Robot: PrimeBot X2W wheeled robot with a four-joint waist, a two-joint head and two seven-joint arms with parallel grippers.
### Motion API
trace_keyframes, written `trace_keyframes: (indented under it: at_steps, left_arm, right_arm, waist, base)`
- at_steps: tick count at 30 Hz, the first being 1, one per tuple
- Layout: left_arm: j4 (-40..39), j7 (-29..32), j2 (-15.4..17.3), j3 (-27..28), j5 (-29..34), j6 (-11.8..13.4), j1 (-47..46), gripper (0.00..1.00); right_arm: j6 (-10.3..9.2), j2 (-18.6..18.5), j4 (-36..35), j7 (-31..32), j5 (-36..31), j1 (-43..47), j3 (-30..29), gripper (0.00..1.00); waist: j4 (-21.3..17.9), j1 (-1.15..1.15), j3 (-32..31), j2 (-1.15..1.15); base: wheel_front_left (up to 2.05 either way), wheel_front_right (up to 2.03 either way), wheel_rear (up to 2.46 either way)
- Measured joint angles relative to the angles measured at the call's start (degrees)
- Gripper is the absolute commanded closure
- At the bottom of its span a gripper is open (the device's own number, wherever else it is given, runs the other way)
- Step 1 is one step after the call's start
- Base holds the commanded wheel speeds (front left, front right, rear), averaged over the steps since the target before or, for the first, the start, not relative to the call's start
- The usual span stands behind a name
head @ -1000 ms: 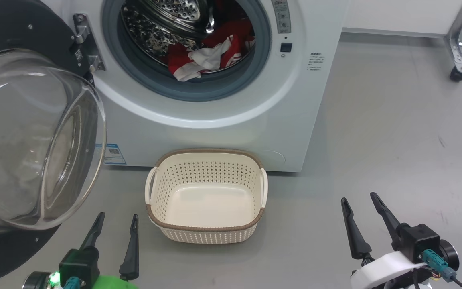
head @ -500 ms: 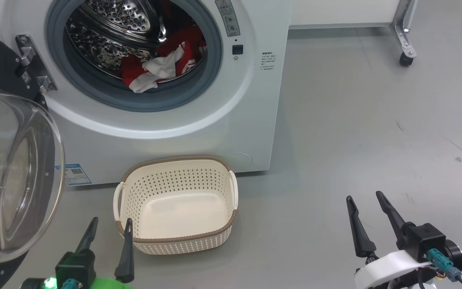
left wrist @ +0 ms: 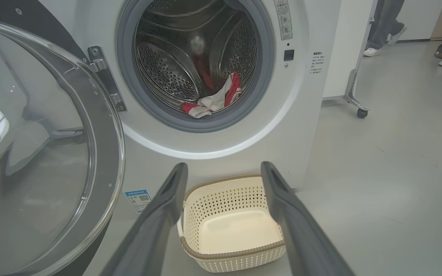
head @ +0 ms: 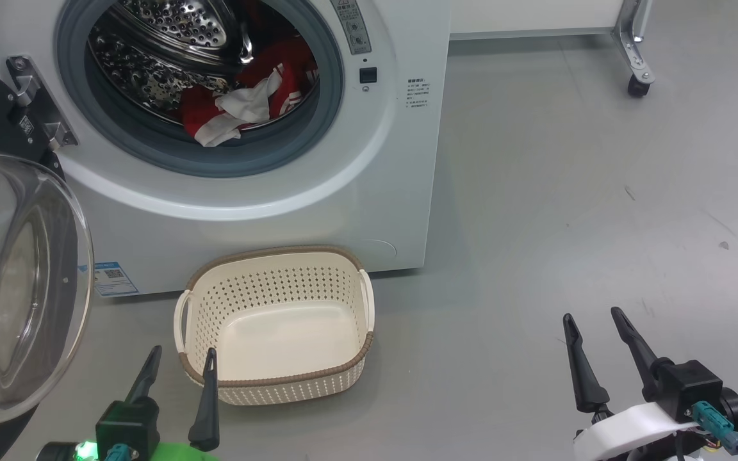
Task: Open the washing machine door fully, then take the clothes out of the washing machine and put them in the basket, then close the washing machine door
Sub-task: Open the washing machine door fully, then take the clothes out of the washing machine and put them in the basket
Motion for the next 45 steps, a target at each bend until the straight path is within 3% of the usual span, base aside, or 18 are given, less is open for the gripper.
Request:
trace_keyframes:
  at_steps: [24,45]
  left_arm:
    - [-1.4,-1.5,-0.1,0.2,0.6,0.8,0.0,0.00]
    - [-1.4,-1.6,-0.3,0.1,0.9,1.3,0.0,0.00]
  right_arm:
    - [-0.01,0.0,-0.8,-0.1,0.1,0.2,-0.1,0.00]
    - [0.00,-0.2,-1.1,-0.1,0.1,0.2,-0.1,0.00]
  waist:
    - [0.8,0.00,0.2,0.00]
    - [1.2,0.00,1.2,0.00]
  base:
    - [0.10,-0.10,0.00]
    - [0.85,-0.85,0.00]
